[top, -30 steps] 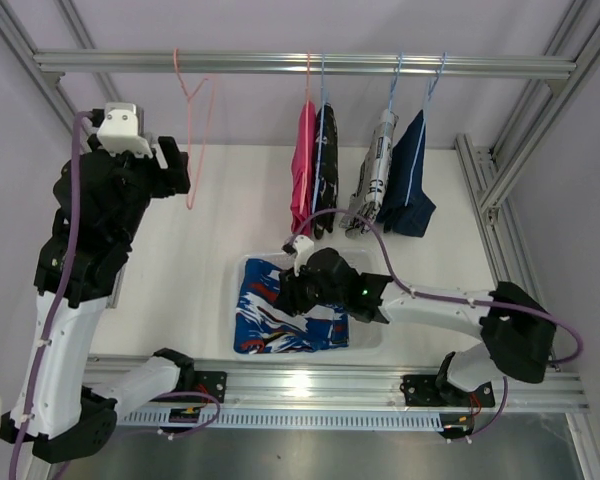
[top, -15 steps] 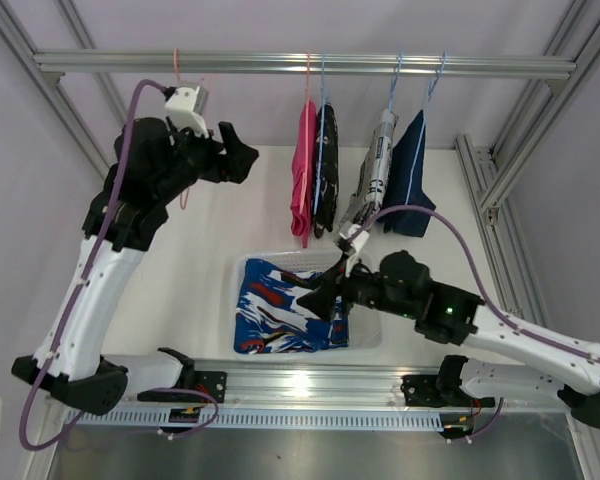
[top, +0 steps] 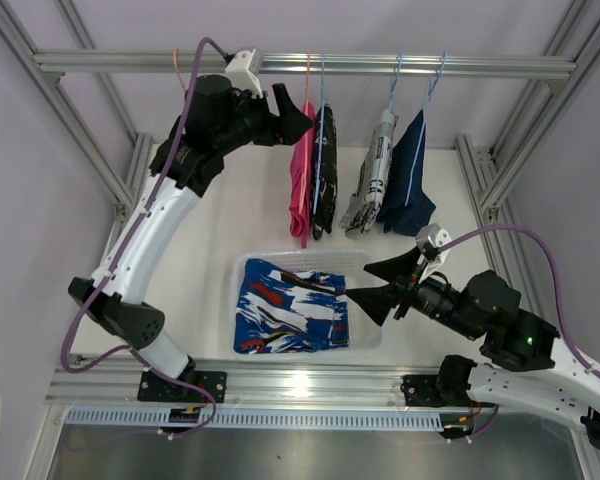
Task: Remove the trousers from the hanger
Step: Pick up the hanger from the clothesline.
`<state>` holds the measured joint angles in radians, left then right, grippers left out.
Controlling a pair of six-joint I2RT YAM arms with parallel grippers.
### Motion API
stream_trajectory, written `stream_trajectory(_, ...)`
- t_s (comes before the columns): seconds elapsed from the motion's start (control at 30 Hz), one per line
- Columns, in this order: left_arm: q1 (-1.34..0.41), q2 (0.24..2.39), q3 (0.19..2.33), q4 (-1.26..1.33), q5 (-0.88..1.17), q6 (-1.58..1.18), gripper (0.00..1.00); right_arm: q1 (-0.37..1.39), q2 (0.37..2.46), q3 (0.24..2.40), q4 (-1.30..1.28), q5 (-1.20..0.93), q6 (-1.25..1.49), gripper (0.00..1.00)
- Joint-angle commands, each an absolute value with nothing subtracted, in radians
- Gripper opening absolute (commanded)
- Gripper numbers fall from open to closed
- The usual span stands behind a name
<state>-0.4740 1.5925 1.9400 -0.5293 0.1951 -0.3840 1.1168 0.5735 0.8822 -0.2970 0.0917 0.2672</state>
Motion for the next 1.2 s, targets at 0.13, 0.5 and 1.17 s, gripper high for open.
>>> stream_trajectory(0.13, -0.534, 1.713, 2.118, -0.534, 0.155, -0.385, 0.83, 1.114, 0.542, 0.870, -0.357, 0.163, 0.236, 0.76)
stream_trajectory(0.5, -0.572, 1.750, 2.155, -0.650, -0.100, -0.308, 0.77, 1.111, 0.529, 0.847, -0.339, 0.160, 0.239, 0.78)
stream_trajectory(1.17, -0.575, 1.772, 2.078, -0.592, -0.131, -0.288, 0.49, 1.103, 0.538, 0.821, -0.318, 0.155, 0.247, 0.79)
